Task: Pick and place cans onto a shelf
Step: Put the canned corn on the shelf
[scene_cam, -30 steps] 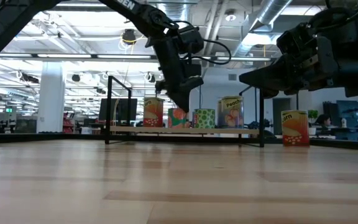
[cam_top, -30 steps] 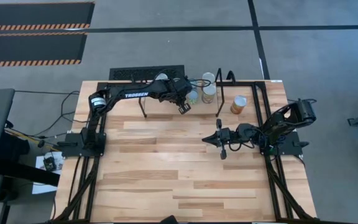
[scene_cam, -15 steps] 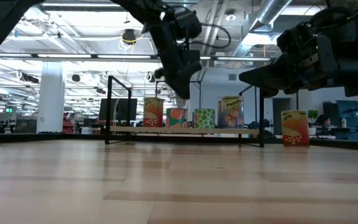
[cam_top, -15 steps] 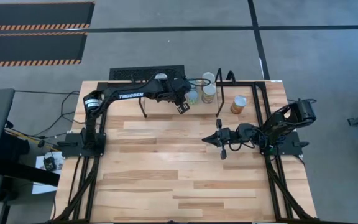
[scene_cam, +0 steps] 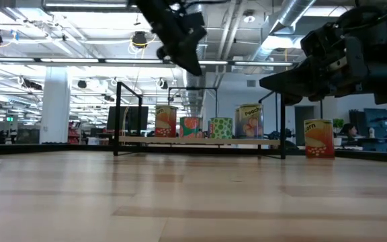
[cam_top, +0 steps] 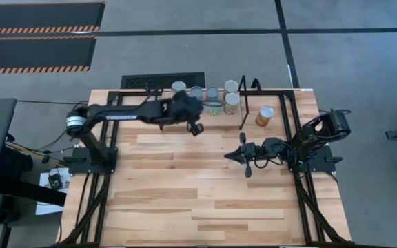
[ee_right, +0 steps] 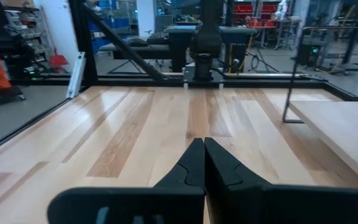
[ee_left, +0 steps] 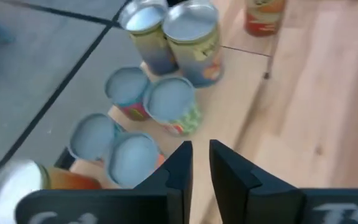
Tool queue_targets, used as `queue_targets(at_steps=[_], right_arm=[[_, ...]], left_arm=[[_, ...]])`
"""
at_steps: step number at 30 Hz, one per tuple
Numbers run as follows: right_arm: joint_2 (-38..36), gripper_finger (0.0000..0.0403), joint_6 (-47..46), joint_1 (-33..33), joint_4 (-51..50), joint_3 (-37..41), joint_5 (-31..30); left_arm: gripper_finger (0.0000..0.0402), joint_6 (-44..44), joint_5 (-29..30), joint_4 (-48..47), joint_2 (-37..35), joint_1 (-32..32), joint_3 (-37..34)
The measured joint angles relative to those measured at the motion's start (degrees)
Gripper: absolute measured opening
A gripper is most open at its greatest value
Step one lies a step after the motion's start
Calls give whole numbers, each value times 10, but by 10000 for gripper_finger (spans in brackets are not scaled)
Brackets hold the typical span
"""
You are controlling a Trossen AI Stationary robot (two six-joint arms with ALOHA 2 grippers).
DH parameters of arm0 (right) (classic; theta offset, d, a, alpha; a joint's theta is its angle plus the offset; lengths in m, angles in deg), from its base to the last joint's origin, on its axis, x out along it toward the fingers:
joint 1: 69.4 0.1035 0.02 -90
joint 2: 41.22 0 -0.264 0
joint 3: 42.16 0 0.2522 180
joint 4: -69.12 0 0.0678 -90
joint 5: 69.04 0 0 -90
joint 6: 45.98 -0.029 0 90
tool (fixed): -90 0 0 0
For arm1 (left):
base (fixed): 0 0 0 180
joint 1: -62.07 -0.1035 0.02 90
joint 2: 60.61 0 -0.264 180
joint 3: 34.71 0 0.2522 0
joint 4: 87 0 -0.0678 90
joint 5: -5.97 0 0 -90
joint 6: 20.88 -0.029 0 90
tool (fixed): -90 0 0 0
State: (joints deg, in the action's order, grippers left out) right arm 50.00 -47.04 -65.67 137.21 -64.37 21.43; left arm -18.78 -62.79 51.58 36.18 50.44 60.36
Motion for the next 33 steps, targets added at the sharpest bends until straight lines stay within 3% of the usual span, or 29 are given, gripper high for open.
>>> queue_targets(at_steps=[8,18,28,33], right_arm=[[0,12,-4,7,-1,0,-7],[0,21,-10,7,5,0,-7],[-27,5,7,39,-12,0,-6],[-99,6,8,73,-106,0,-44]], left_arm=[[21,39,0,172,-154,58,-220],[19,87,1,282,-320,135,-427],[19,92,-27,464,-409,188,-601],[19,100,-56,560,-432,212,-688]])
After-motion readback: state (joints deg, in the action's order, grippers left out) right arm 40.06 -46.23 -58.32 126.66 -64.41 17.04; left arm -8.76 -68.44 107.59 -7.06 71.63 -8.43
